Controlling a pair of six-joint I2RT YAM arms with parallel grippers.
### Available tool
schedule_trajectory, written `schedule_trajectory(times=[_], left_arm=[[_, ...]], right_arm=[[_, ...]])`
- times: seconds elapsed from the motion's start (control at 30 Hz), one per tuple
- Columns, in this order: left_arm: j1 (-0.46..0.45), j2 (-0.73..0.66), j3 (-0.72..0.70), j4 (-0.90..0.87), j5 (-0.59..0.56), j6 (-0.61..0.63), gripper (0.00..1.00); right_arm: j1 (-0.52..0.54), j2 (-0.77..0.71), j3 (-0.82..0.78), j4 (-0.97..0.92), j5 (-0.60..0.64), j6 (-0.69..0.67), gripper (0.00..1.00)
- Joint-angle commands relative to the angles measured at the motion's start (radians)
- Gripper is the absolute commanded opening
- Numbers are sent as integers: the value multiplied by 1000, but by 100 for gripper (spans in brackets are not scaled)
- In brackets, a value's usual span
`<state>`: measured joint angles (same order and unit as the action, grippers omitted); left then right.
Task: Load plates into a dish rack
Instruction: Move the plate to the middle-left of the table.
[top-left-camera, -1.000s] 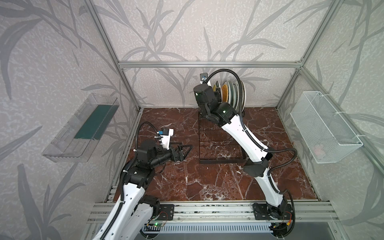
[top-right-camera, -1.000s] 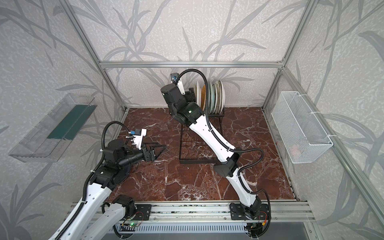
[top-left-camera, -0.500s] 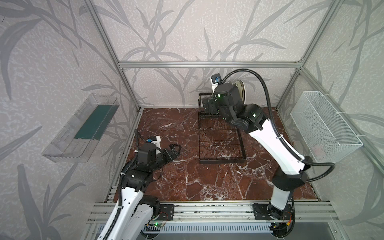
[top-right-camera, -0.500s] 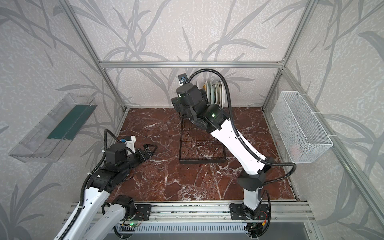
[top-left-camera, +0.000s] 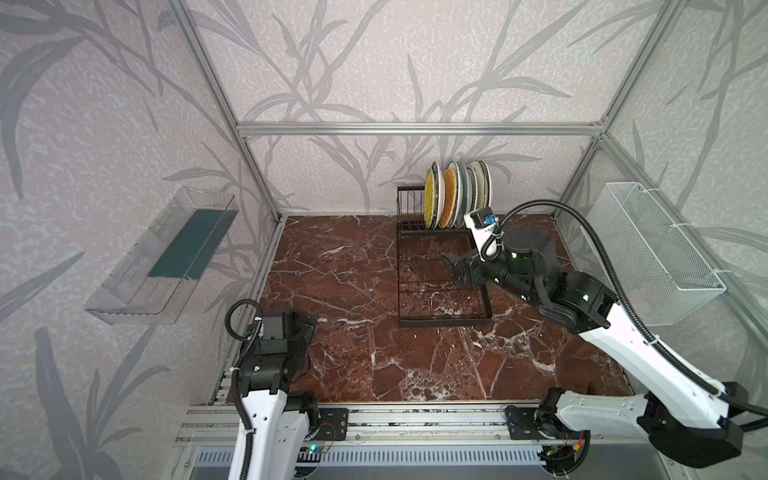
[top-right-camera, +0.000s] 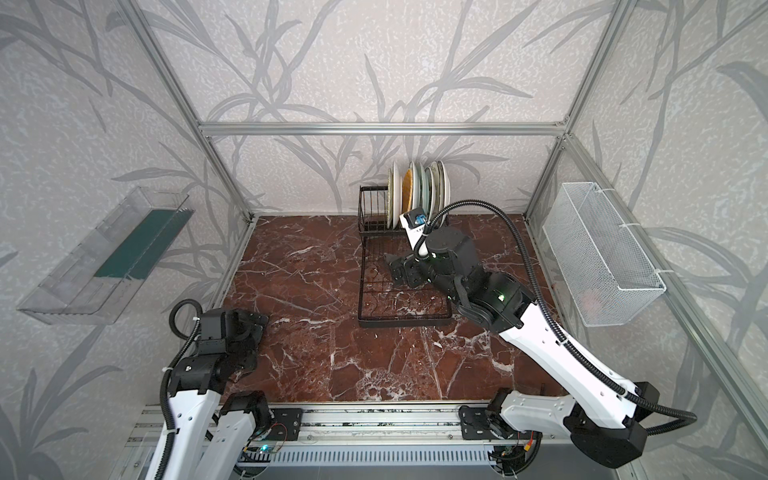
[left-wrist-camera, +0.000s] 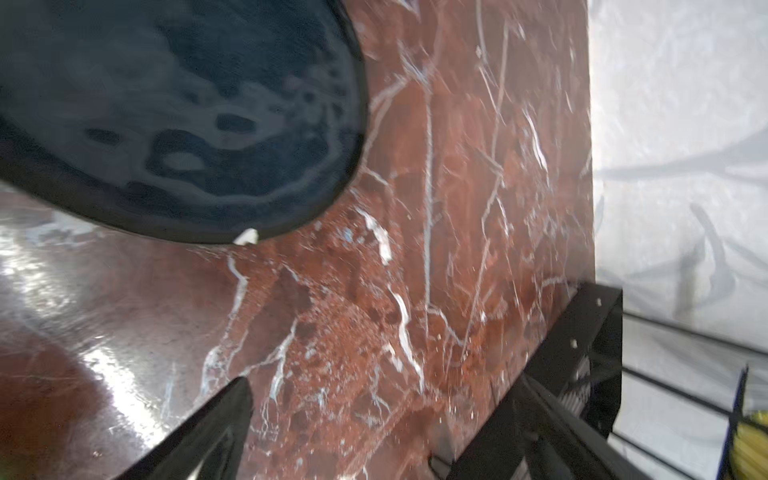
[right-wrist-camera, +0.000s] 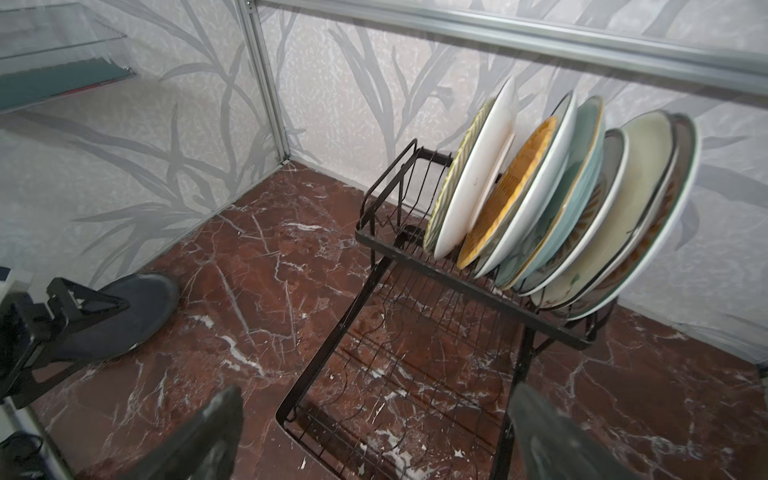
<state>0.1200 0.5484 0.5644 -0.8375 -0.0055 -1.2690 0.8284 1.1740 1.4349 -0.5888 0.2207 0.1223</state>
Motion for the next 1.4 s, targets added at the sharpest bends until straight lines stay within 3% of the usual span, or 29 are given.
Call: schedule_trajectory(times=[0.0, 0.23, 0.57, 0.77, 1.03, 1.37], left_arm=[[44, 2, -41, -43, -132, -160, 95], [139, 18, -132, 25, -190, -294, 90], [276, 40, -199, 87, -151, -248, 87], [291, 37, -252, 160, -172, -247, 86], [304, 98, -281, 255, -171, -299, 69], [313, 159, -318, 311, -182, -374, 60]], right_arm=[[-23, -5, -55, 4, -139, 46, 99], [-58, -16, -140, -3, -245, 101, 99], [-77, 52, -168, -1, -343, 168, 99], [-81, 85, -159, 3, -369, 183, 99], [-97, 90, -191, 22, -407, 196, 99], [-175, 58, -268, 79, -504, 244, 99]])
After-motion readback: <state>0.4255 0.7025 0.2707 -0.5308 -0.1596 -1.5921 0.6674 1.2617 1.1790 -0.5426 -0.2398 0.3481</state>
